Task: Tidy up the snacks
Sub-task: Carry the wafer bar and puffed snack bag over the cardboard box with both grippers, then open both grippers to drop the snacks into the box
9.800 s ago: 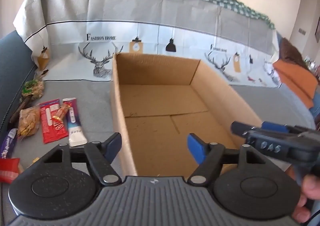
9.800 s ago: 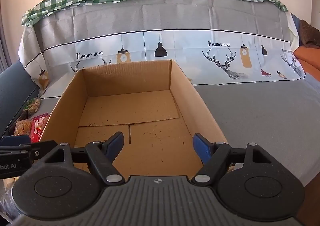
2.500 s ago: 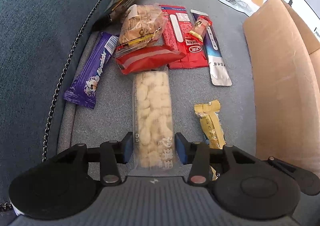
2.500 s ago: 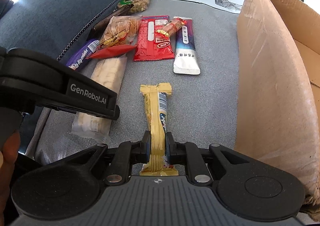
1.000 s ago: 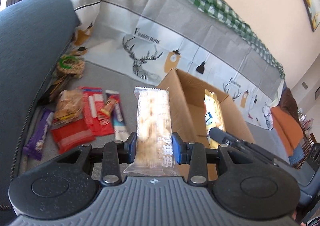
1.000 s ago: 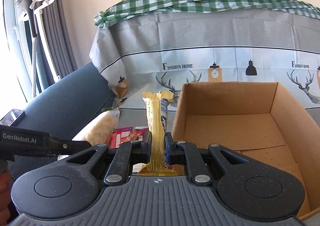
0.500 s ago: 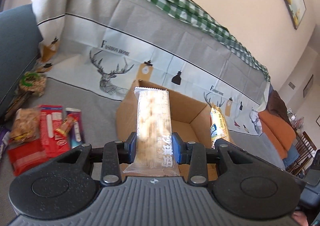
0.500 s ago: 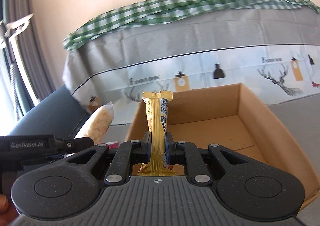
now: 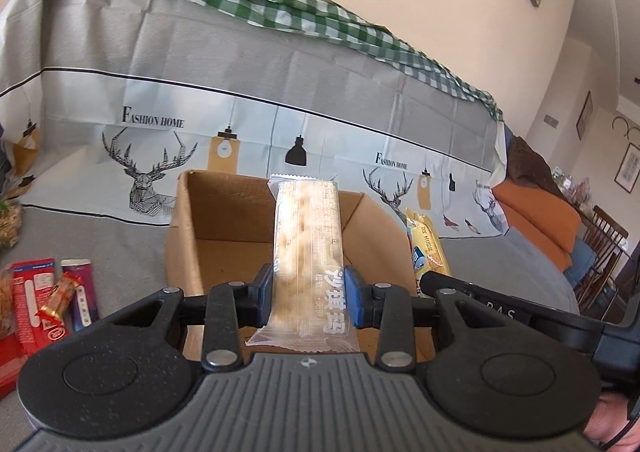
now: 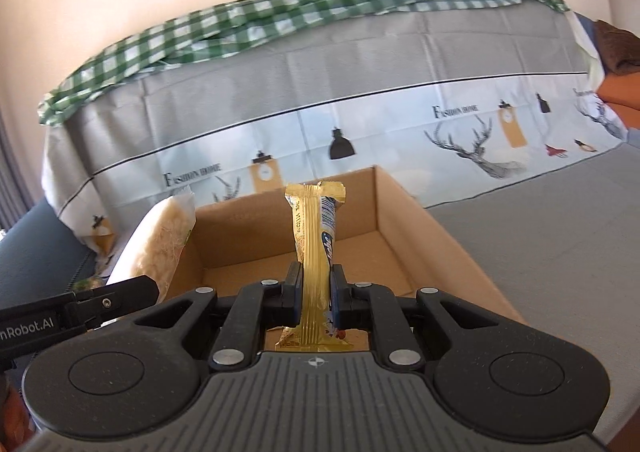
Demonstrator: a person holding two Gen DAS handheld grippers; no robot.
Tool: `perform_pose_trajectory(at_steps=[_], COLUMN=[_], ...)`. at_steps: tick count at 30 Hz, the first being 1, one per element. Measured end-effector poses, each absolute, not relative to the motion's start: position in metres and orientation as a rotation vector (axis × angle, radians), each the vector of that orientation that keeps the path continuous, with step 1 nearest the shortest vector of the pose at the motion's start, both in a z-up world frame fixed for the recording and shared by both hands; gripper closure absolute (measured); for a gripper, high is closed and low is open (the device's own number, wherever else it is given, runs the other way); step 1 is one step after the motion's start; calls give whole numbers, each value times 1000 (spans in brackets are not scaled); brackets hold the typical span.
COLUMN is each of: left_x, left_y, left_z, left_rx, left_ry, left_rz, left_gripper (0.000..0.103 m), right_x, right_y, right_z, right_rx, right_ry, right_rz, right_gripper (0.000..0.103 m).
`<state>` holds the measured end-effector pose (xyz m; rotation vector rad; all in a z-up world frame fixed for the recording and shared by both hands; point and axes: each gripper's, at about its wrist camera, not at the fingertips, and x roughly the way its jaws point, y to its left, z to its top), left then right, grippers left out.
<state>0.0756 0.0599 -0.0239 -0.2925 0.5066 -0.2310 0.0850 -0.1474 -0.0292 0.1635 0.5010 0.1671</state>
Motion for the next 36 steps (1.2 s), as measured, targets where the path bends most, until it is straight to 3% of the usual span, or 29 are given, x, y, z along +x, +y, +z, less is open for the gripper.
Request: perform_pose_trajectory(at_steps=[36], left_x=[88], left_y=[53], left_z=[-30], left_rx=[-324], left_ry=[511], left_rz=[-239], left_gripper=[63], right_x=[80], right_y=[-148], right_z=[-30], right_rx=[152], right_ry=[478], right_rz=[134], right_gripper=[89])
